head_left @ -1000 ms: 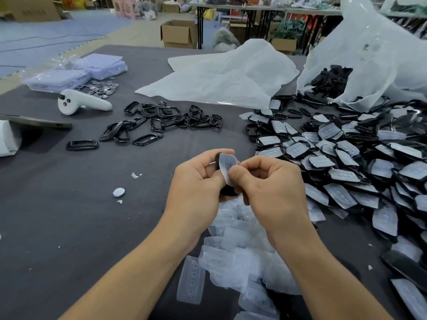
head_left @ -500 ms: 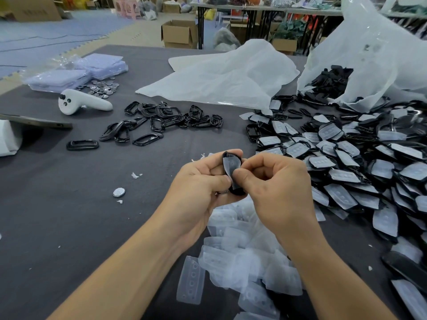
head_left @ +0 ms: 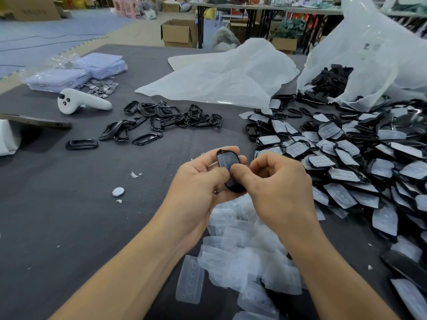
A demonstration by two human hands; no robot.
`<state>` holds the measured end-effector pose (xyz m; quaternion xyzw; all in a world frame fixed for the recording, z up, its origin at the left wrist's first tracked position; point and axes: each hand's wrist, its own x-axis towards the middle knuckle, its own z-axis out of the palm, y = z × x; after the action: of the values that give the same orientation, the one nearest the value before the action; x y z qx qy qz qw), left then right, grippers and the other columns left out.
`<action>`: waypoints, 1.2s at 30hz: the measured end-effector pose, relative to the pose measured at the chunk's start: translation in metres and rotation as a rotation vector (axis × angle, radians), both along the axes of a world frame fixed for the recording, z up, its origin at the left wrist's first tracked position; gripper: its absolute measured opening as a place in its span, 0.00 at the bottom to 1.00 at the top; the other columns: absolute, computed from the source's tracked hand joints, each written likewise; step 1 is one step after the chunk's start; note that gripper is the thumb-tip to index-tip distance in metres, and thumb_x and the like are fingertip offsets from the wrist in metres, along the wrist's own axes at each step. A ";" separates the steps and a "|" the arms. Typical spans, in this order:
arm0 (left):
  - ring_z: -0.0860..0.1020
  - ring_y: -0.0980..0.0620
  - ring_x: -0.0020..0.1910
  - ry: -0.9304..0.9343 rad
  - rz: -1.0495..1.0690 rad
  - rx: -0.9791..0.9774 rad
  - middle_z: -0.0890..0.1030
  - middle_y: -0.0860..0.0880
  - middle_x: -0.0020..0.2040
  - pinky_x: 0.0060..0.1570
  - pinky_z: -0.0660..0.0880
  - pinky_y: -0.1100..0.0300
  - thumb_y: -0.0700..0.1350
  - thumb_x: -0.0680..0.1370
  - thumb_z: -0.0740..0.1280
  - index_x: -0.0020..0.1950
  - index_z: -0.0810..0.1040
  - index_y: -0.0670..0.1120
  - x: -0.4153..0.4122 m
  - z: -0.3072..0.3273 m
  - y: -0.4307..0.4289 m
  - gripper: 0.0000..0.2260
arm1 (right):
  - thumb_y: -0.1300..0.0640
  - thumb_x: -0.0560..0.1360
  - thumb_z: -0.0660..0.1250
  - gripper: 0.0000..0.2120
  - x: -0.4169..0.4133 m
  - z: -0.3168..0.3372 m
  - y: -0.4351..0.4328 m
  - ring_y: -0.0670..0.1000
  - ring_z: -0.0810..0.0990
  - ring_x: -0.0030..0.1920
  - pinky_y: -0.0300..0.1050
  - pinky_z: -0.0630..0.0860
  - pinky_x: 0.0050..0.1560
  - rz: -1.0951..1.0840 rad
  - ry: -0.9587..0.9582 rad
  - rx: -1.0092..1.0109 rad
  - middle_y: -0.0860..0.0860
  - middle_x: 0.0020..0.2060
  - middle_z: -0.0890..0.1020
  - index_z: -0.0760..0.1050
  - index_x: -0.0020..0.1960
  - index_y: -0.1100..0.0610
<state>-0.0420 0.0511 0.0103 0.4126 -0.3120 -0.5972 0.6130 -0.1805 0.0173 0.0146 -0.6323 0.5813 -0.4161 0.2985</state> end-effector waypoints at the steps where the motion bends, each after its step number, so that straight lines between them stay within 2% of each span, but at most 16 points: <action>1: 0.86 0.45 0.53 0.002 0.005 0.000 0.87 0.41 0.56 0.48 0.84 0.52 0.28 0.81 0.60 0.58 0.84 0.43 0.000 0.000 0.000 0.16 | 0.40 0.69 0.77 0.16 0.000 0.000 0.000 0.42 0.76 0.29 0.36 0.68 0.30 0.015 0.008 0.000 0.41 0.27 0.80 0.78 0.35 0.51; 4: 0.86 0.48 0.53 -0.053 0.038 0.014 0.87 0.44 0.56 0.51 0.83 0.54 0.31 0.82 0.61 0.53 0.87 0.47 0.001 -0.001 -0.001 0.17 | 0.43 0.72 0.76 0.13 0.001 -0.001 0.001 0.43 0.78 0.29 0.37 0.73 0.32 0.114 -0.053 0.013 0.43 0.28 0.82 0.80 0.37 0.50; 7: 0.80 0.44 0.52 -0.168 0.056 0.044 0.87 0.41 0.55 0.55 0.73 0.45 0.33 0.82 0.62 0.51 0.89 0.52 0.002 0.000 0.001 0.19 | 0.50 0.73 0.76 0.06 0.003 -0.002 0.001 0.46 0.77 0.28 0.47 0.75 0.34 0.175 -0.117 0.049 0.46 0.28 0.83 0.82 0.39 0.49; 8: 0.80 0.43 0.51 -0.194 0.067 0.042 0.86 0.38 0.54 0.56 0.74 0.44 0.33 0.81 0.62 0.50 0.89 0.52 0.002 0.001 0.001 0.19 | 0.51 0.73 0.76 0.06 0.003 -0.003 0.001 0.46 0.76 0.27 0.47 0.75 0.34 0.185 -0.133 0.054 0.47 0.28 0.82 0.82 0.39 0.49; 9: 0.81 0.43 0.49 -0.217 0.088 0.034 0.86 0.38 0.53 0.55 0.78 0.45 0.32 0.80 0.63 0.50 0.89 0.52 0.003 0.002 0.002 0.18 | 0.52 0.73 0.76 0.06 0.003 -0.003 0.001 0.47 0.75 0.26 0.48 0.74 0.33 0.195 -0.146 0.060 0.48 0.27 0.82 0.82 0.38 0.50; 11: 0.85 0.47 0.44 -0.278 0.154 0.016 0.88 0.41 0.47 0.46 0.84 0.54 0.32 0.79 0.66 0.48 0.89 0.51 0.006 0.004 0.002 0.16 | 0.53 0.73 0.77 0.07 0.001 -0.004 0.000 0.46 0.73 0.25 0.47 0.73 0.33 0.215 -0.152 0.068 0.49 0.26 0.81 0.81 0.37 0.51; 13: 0.86 0.49 0.40 -0.322 0.196 0.012 0.88 0.43 0.43 0.40 0.82 0.61 0.34 0.78 0.69 0.47 0.89 0.49 0.010 0.006 0.002 0.13 | 0.53 0.72 0.76 0.07 0.000 -0.004 -0.001 0.46 0.73 0.25 0.46 0.72 0.33 0.233 -0.148 0.073 0.49 0.26 0.81 0.81 0.38 0.51; 16: 0.87 0.46 0.40 -0.349 0.224 0.041 0.88 0.42 0.42 0.40 0.82 0.61 0.36 0.78 0.70 0.46 0.89 0.47 0.012 0.005 0.001 0.10 | 0.52 0.72 0.76 0.05 -0.001 -0.004 -0.001 0.46 0.74 0.26 0.46 0.73 0.33 0.250 -0.132 0.080 0.50 0.28 0.83 0.82 0.39 0.50; 20: 0.87 0.42 0.43 -0.395 0.255 0.074 0.88 0.40 0.42 0.44 0.85 0.54 0.37 0.78 0.71 0.48 0.89 0.46 0.013 0.002 -0.001 0.08 | 0.51 0.71 0.76 0.05 -0.002 -0.003 -0.002 0.47 0.75 0.27 0.46 0.74 0.33 0.254 -0.122 0.087 0.50 0.30 0.84 0.82 0.39 0.49; 23: 0.85 0.49 0.36 -0.417 0.272 0.079 0.88 0.42 0.39 0.38 0.83 0.59 0.36 0.78 0.70 0.48 0.88 0.45 0.012 0.003 -0.001 0.08 | 0.48 0.67 0.75 0.06 -0.001 -0.002 -0.001 0.49 0.77 0.28 0.49 0.75 0.33 0.257 -0.151 0.087 0.51 0.30 0.84 0.82 0.39 0.50; 26: 0.85 0.51 0.34 -0.413 0.286 0.072 0.87 0.43 0.38 0.36 0.81 0.62 0.35 0.79 0.69 0.46 0.88 0.44 0.010 0.003 -0.001 0.09 | 0.53 0.70 0.76 0.03 0.000 -0.003 -0.002 0.53 0.80 0.31 0.53 0.78 0.37 0.247 -0.183 0.075 0.50 0.30 0.84 0.83 0.40 0.50; 28: 0.86 0.48 0.35 -0.374 0.275 0.060 0.88 0.42 0.39 0.36 0.82 0.61 0.35 0.80 0.69 0.47 0.87 0.43 0.008 0.003 -0.001 0.08 | 0.55 0.72 0.76 0.04 0.000 -0.003 -0.001 0.48 0.79 0.29 0.49 0.78 0.35 0.251 -0.208 0.067 0.49 0.29 0.83 0.82 0.42 0.47; 30: 0.87 0.46 0.37 -0.368 0.265 0.047 0.88 0.42 0.40 0.38 0.83 0.58 0.36 0.80 0.69 0.48 0.87 0.44 0.007 0.002 0.000 0.08 | 0.57 0.73 0.76 0.08 0.001 -0.002 0.000 0.47 0.79 0.27 0.41 0.76 0.32 0.274 -0.231 0.075 0.48 0.28 0.83 0.81 0.44 0.45; 32: 0.84 0.48 0.34 -0.463 0.264 0.006 0.86 0.46 0.37 0.40 0.84 0.55 0.36 0.78 0.71 0.49 0.88 0.49 0.010 0.000 -0.001 0.09 | 0.60 0.73 0.76 0.10 0.000 -0.001 0.000 0.46 0.79 0.25 0.35 0.73 0.29 0.285 -0.253 0.093 0.49 0.28 0.83 0.80 0.44 0.45; 34: 0.79 0.51 0.32 -0.625 0.216 -0.049 0.81 0.48 0.31 0.42 0.81 0.54 0.36 0.75 0.73 0.50 0.87 0.54 0.017 -0.001 -0.001 0.13 | 0.62 0.73 0.76 0.10 -0.002 0.000 -0.001 0.47 0.78 0.25 0.36 0.72 0.28 0.300 -0.278 0.117 0.50 0.28 0.83 0.81 0.43 0.47; 36: 0.80 0.50 0.32 -0.682 0.152 -0.059 0.83 0.48 0.32 0.41 0.81 0.53 0.34 0.74 0.73 0.50 0.87 0.53 0.022 0.002 0.000 0.14 | 0.63 0.73 0.76 0.09 -0.004 0.001 -0.003 0.47 0.76 0.26 0.38 0.72 0.29 0.334 -0.295 0.142 0.51 0.28 0.83 0.83 0.42 0.50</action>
<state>-0.0202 0.0507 0.0119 0.5924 -0.4845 -0.3685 0.5278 -0.1841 0.0143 0.0156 -0.6295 0.4465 -0.4067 0.4888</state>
